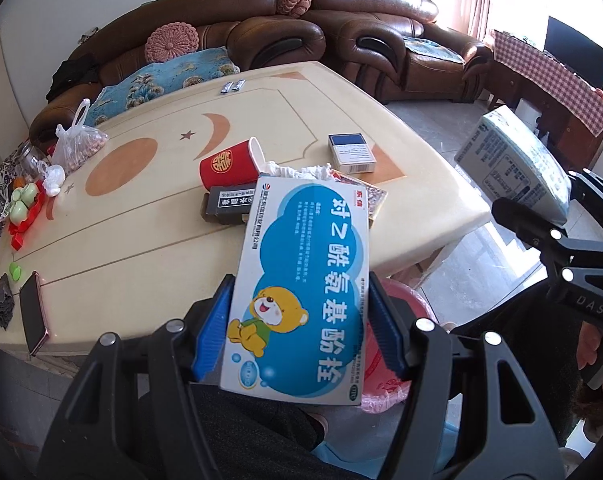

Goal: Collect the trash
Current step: 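Lift the medicine box with the left tool while the right tool carries the tissue box to the bin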

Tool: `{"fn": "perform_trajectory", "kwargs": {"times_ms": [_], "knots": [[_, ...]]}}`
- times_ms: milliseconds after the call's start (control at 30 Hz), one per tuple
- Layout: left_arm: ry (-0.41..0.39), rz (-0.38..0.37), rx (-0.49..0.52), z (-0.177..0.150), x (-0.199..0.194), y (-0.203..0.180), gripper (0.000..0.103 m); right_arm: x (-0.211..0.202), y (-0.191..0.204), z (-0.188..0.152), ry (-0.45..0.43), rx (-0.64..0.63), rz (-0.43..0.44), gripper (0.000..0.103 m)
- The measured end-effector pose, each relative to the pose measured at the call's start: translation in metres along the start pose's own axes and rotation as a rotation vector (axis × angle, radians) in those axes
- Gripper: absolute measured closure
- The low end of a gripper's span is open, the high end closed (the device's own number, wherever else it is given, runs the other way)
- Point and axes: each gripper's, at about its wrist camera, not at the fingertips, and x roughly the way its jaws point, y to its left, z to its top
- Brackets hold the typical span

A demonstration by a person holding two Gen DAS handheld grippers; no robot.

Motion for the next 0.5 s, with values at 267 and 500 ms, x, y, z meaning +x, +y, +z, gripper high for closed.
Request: {"fn": "perform_trajectory", "kwargs": {"times_ms": [267,500], "knots": [[0.024,-0.041,0.018,-0.017,0.006,-0.019,0.04,-0.01,0.007,-0.016,0.022,0.0,0.011,0.035],[0.048,-0.074,0.019,-0.032,0.018,-0.031,0.04,-0.006,0.017,-0.033,0.05,-0.017,0.015,0.035]]}}
